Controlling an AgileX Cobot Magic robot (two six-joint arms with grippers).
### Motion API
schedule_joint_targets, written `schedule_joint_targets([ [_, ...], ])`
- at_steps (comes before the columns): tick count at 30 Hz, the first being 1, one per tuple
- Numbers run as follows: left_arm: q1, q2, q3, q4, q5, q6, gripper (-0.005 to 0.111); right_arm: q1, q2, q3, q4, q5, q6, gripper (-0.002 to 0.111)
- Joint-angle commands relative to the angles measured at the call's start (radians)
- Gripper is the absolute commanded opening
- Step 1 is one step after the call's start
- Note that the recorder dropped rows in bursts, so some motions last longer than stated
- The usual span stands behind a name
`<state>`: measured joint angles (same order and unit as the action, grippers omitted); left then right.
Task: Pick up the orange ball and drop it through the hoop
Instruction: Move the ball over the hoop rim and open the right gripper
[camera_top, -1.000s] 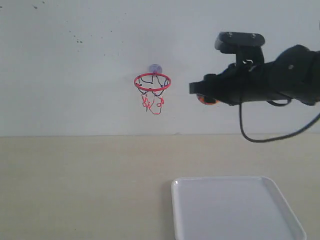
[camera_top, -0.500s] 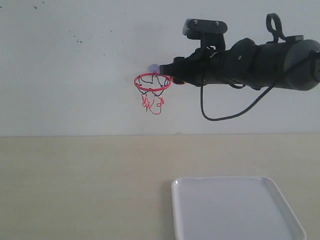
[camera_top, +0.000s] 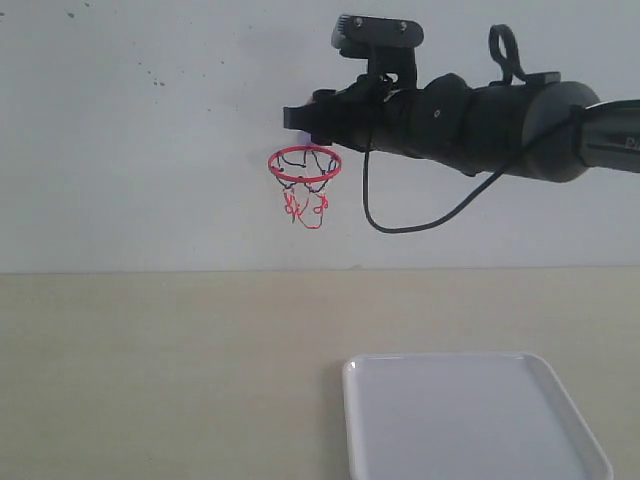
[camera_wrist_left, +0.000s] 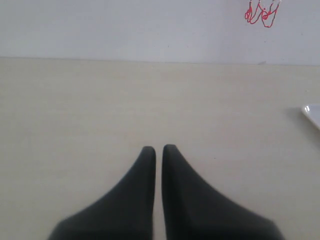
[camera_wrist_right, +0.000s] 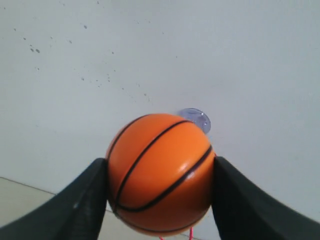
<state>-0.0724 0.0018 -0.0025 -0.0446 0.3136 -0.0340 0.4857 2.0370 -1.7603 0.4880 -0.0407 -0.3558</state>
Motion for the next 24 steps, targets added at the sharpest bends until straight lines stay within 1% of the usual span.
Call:
schedule_joint_targets([
  [1, -0.007, -0.002, 0.003, 0.004, -0.007, 0.002, 0.004, 0.012, -0.001, -0.008, 0.0, -0.059, -0.011, 0.0],
  [24, -0.007, -0.002, 0.003, 0.004, -0.007, 0.002, 0.004, 0.015, 0.144, -0.197, 0.0, -0.05, 0.035, 0.0],
])
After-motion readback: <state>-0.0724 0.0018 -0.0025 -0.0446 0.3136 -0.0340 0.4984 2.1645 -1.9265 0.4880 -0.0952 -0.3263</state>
